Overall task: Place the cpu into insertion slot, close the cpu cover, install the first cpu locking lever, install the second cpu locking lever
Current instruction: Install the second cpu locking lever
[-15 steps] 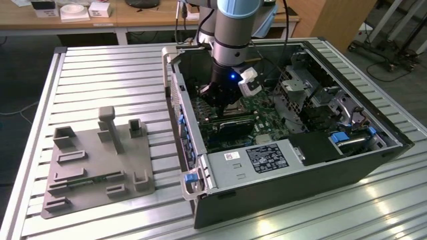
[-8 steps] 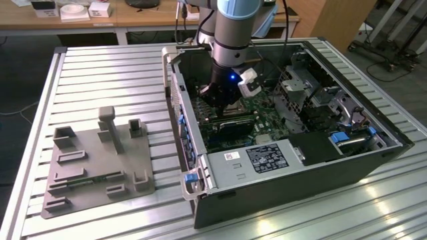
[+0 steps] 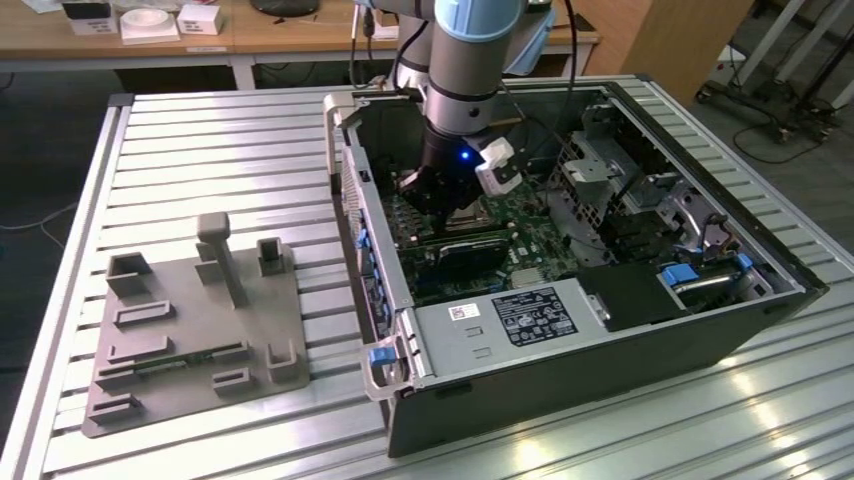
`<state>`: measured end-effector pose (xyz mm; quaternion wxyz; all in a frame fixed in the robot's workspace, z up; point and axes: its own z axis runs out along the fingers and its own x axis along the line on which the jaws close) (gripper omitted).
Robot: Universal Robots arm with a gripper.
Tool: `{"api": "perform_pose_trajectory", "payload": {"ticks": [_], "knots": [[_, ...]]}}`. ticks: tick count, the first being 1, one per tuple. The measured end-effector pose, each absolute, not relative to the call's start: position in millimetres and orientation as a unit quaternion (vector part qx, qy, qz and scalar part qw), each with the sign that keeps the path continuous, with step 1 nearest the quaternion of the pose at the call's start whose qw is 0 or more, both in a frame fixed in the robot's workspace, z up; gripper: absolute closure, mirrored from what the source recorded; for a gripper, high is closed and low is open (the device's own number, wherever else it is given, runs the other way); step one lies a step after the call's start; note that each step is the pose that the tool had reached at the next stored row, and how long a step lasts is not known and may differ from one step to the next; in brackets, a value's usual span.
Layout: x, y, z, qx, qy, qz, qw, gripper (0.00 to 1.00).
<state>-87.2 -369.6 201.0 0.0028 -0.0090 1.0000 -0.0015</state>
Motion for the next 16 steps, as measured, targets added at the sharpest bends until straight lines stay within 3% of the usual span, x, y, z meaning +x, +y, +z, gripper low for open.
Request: {"api": "perform_pose_trajectory", "payload": {"ticks": [16], "knots": [[-87.3, -365.2, 199.7, -0.011, 1.0, 0.007, 0.003, 0.9]]}}
